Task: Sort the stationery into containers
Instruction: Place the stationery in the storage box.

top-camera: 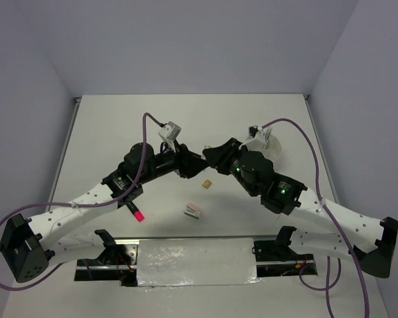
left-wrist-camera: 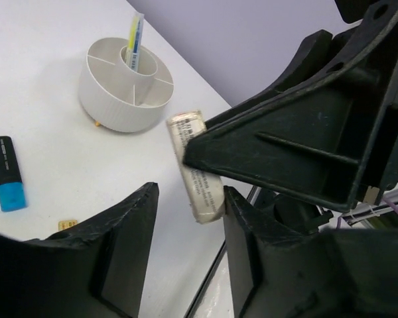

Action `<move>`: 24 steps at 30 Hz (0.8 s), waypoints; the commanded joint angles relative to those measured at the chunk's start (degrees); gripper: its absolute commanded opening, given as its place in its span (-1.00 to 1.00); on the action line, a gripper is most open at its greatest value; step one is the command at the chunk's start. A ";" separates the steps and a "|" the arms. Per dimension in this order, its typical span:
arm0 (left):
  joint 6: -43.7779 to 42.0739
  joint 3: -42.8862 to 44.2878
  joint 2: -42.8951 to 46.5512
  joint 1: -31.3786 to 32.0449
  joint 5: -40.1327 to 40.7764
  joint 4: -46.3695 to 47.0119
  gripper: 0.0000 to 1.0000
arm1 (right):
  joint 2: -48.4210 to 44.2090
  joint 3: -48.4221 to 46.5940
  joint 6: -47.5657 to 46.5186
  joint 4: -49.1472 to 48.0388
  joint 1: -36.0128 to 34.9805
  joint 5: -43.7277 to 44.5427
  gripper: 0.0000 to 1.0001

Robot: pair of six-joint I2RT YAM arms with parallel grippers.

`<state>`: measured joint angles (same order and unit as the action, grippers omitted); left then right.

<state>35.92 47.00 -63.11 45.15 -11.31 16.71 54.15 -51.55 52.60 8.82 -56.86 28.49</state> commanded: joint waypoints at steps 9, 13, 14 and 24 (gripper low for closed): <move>-1.91 1.69 1.68 0.21 4.54 0.87 -0.10 | 4.47 -4.96 -1.71 0.67 -5.19 7.10 -0.74; -2.61 2.65 1.50 0.21 5.59 -0.27 -0.76 | 4.74 -4.70 -1.36 0.58 -5.54 7.10 -0.65; -2.70 2.92 1.24 0.21 6.12 -0.71 -0.91 | 4.56 -4.44 -1.10 0.59 -5.54 7.37 -0.57; -6.03 4.41 -3.23 0.29 7.00 -0.45 -1.00 | -4.92 -2.07 2.42 9.62 -2.47 16.58 0.85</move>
<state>32.64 48.40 -64.97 45.47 -5.34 12.60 53.08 -53.56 53.04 13.72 -60.75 38.63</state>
